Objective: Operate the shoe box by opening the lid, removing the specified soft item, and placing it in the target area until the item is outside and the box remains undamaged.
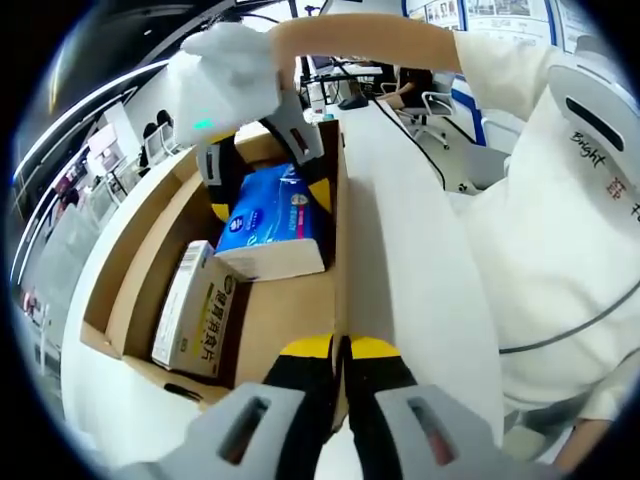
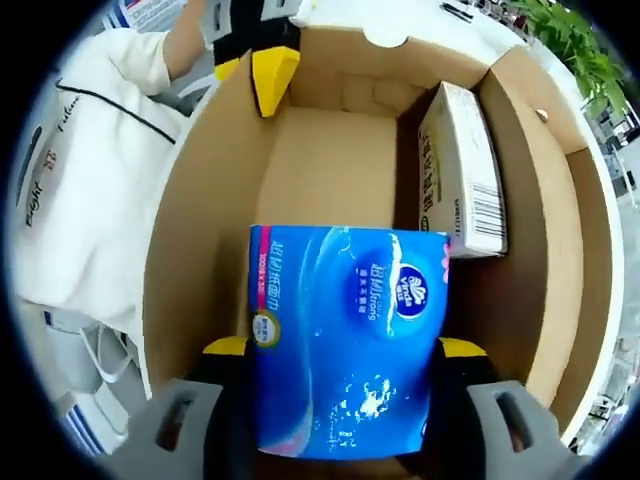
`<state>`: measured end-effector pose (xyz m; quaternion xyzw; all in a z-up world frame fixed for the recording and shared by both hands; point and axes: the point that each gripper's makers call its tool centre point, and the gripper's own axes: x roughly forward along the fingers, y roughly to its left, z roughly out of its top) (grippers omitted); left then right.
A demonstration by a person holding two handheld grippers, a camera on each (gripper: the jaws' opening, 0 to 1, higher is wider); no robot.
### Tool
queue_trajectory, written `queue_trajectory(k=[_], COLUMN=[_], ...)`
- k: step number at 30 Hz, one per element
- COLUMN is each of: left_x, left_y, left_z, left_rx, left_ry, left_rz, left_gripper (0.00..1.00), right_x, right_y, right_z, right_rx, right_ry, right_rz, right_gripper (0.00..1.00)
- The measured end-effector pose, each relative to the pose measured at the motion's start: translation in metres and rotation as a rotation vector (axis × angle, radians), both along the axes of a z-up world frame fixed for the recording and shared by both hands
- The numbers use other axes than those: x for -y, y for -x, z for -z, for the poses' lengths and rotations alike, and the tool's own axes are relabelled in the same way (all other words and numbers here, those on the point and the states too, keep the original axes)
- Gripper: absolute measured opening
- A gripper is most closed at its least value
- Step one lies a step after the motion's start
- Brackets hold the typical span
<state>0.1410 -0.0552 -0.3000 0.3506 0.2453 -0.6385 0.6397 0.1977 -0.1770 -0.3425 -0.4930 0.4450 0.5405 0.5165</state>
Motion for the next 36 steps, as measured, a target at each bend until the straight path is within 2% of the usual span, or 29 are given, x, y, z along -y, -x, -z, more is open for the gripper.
queue_trajectory(k=[7, 21, 25, 30, 36], left_x=[0.000, 0.001, 0.001, 0.000, 0.000], left_y=[0.000, 0.000, 0.000, 0.000, 0.000], left_z=[0.000, -0.001, -0.001, -0.001, -0.001], left_rx=[0.000, -0.003, -0.005, -0.010, -0.011], left_ry=[0.006, 0.009, 0.011, 0.015, 0.016], left_rz=[0.000, 0.002, 0.001, 0.002, 0.003], left_gripper=[0.02, 0.02, 0.02, 0.02, 0.02], right_x=[0.004, 0.004, 0.004, 0.008, 0.000], right_y=[-0.007, -0.005, -0.006, -0.002, -0.014], right_z=[0.008, 0.008, 0.003, -0.001, -0.020], right_rx=[0.008, -0.024, -0.045, -0.045, -0.037], right_ry=[0.036, 0.012, -0.039, 0.020, -0.029], right_rz=[0.013, 0.029, 0.022, -0.018, -0.010], right_gripper=[0.78, 0.79, 0.72, 0.71, 0.71])
